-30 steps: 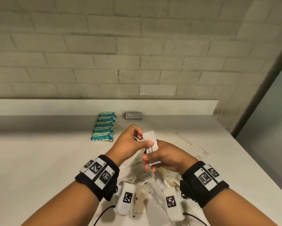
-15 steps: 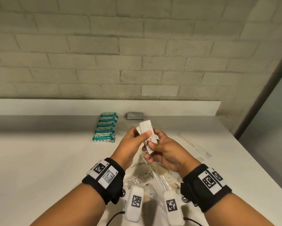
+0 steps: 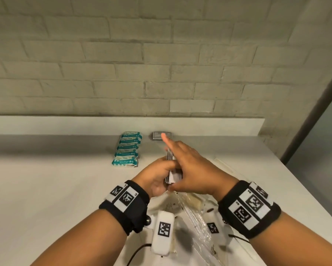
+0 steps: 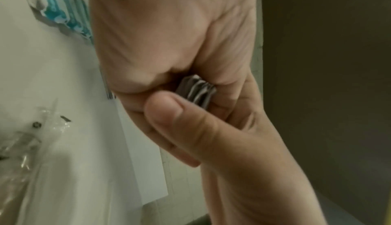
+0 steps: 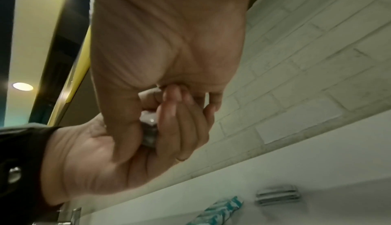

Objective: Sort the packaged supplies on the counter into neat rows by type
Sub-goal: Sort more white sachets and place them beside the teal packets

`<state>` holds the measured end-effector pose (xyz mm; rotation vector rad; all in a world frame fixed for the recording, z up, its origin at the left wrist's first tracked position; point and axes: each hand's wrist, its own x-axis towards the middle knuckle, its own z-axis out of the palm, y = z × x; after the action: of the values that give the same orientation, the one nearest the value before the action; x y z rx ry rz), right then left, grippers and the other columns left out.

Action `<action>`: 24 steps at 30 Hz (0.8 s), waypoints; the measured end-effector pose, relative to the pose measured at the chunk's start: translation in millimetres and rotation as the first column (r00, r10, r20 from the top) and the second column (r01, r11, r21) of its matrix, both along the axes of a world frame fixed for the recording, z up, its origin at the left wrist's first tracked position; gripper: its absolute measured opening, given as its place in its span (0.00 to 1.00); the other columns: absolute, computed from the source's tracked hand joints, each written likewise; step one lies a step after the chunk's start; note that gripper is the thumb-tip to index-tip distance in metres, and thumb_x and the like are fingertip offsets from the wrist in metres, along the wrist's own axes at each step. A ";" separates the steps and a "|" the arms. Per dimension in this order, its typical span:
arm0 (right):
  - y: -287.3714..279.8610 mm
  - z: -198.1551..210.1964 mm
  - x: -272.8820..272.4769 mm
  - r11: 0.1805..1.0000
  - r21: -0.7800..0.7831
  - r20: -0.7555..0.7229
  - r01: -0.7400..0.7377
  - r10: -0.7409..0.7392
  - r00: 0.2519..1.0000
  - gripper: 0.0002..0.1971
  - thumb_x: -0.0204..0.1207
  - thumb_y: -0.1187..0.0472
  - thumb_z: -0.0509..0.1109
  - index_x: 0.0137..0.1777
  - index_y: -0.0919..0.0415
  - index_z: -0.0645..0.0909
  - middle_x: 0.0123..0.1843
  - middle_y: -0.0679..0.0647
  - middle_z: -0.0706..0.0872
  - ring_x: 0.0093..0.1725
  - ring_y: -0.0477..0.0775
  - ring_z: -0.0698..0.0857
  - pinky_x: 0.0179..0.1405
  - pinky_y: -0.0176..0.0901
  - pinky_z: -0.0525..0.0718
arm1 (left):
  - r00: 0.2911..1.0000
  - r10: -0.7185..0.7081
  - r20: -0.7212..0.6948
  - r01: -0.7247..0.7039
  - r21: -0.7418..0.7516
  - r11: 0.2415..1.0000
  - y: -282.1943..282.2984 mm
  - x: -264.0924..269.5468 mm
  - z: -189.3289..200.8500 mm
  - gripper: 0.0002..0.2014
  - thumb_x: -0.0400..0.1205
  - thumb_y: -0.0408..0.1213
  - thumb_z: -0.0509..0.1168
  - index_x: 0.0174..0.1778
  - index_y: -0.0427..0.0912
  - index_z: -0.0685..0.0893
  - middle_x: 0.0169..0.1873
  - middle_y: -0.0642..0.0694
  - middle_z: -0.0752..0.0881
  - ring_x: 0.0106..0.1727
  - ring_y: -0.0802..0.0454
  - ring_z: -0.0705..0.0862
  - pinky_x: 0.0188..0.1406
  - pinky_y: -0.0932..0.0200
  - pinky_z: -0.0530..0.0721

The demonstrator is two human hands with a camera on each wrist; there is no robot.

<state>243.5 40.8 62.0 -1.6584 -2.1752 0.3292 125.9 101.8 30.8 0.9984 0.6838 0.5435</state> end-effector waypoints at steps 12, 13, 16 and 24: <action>17.4 -5.9 3.8 0.997 -0.025 0.084 -0.070 0.072 0.994 0.68 0.59 0.47 0.83 0.75 0.28 0.24 0.74 0.44 0.64 0.74 0.46 0.63 0.71 0.36 0.62 | 0.991 0.102 0.090 -0.074 -0.270 0.960 16.6 11.9 -4.4 0.22 0.76 0.49 0.67 0.61 0.38 0.82 0.47 0.38 0.79 0.49 0.45 0.80 0.48 0.52 0.78; 19.1 -7.0 5.2 0.996 -0.032 0.102 -0.078 0.081 0.992 0.68 0.59 0.46 0.83 0.75 0.28 0.24 0.74 0.44 0.63 0.75 0.46 0.62 0.72 0.37 0.61 | 0.987 0.128 0.100 -0.094 -0.289 0.953 18.5 13.4 -5.9 0.22 0.76 0.49 0.67 0.62 0.38 0.82 0.48 0.37 0.78 0.50 0.44 0.79 0.49 0.51 0.78; 24.8 -7.7 8.8 0.991 -0.107 -0.074 -0.078 0.070 0.995 0.63 0.62 0.44 0.81 0.78 0.29 0.30 0.78 0.43 0.60 0.76 0.42 0.61 0.75 0.38 0.63 | 0.951 0.274 0.140 -0.219 -0.317 0.923 29.4 15.7 -12.9 0.15 0.82 0.44 0.65 0.50 0.33 0.85 0.37 0.38 0.82 0.42 0.44 0.81 0.45 0.51 0.83; 83.9 -31.4 17.3 0.827 -0.562 -0.746 0.006 -0.510 0.428 0.09 0.82 0.56 0.66 0.54 0.62 0.80 0.41 0.57 0.85 0.36 0.54 0.84 0.30 0.44 0.82 | 0.804 0.553 0.216 -0.499 -0.259 0.827 78.4 26.8 -22.4 0.14 0.86 0.40 0.58 0.36 0.41 0.79 0.24 0.48 0.81 0.33 0.49 0.82 0.35 0.52 0.82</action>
<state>260.8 124.7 30.6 -1.4725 -1.0131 1.3938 152.8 180.2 8.4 0.5195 0.7412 1.0731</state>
